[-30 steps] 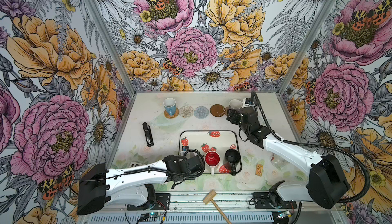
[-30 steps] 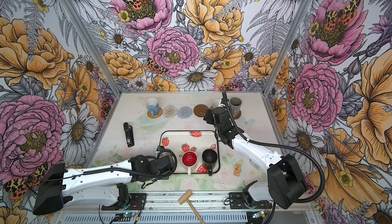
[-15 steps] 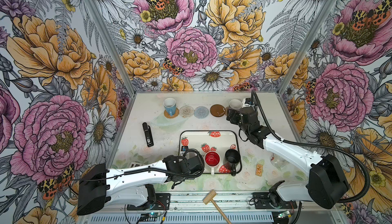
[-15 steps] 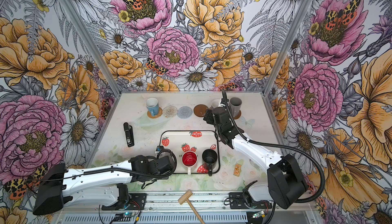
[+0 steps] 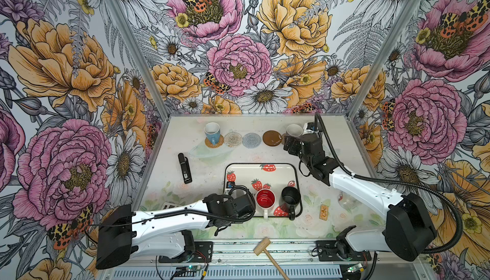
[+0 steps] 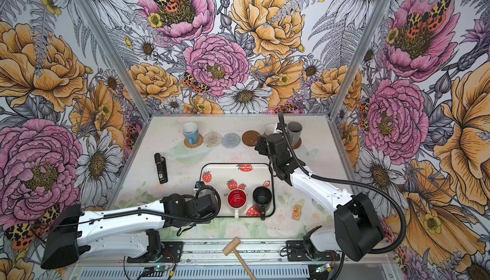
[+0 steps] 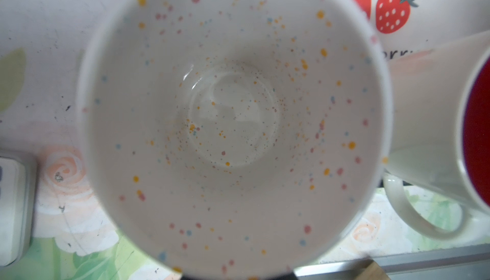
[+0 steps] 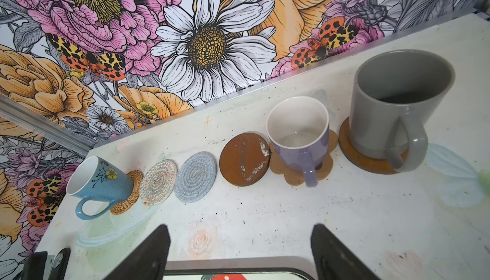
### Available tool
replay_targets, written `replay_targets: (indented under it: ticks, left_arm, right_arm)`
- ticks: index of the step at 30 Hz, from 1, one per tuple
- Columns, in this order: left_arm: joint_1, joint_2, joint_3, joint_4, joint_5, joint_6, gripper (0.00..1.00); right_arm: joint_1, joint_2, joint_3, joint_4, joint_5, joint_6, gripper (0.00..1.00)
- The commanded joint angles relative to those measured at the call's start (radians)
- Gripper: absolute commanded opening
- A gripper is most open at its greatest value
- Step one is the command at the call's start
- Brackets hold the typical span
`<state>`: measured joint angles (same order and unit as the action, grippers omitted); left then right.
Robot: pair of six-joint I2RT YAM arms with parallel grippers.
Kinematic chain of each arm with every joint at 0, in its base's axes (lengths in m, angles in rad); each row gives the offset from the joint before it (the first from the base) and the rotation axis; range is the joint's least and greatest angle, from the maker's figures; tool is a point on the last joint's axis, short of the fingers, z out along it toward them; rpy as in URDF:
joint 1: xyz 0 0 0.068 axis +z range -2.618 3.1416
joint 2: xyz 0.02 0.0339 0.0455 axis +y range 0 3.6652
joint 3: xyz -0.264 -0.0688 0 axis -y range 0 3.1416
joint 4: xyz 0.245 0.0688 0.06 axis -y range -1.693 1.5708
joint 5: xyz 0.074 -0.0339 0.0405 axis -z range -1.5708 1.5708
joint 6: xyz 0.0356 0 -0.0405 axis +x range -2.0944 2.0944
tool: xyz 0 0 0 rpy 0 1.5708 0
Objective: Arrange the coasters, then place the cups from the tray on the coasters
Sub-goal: 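Lower the left gripper onto the speckled white mug rim and grasp it, then lift the speckled white mug with the left gripper toward the coaster row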
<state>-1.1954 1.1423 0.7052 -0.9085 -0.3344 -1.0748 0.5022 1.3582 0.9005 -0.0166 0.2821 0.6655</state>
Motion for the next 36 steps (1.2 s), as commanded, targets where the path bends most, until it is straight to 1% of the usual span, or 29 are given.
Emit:
replay_targets:
  ticks: [1, 12, 20, 29, 36]
  left_arm:
    - [-0.005, -0.039, 0.053, 0.019, -0.077, 0.001, 0.0]
    - [-0.002, -0.035, 0.092, 0.019, -0.112, 0.02, 0.0]
    - [0.026, -0.037, 0.134, 0.019, -0.149, 0.061, 0.0]
    - [0.12, -0.021, 0.19, 0.021, -0.147, 0.16, 0.0]
    - [0.203, 0.04, 0.251, 0.029, -0.126, 0.261, 0.0]
  right_arm:
    - [-0.008, -0.005, -0.014, 0.017, -0.004, 0.008, 0.85]
    - [-0.014, -0.014, -0.023, 0.02, -0.008, 0.007, 0.85]
    - [-0.019, -0.018, -0.028, 0.023, -0.011, 0.008, 0.85]
    - [-0.028, -0.014, -0.029, 0.027, -0.026, 0.008, 0.85]
    - [-0.031, -0.004, -0.023, 0.039, -0.048, 0.009, 0.85]
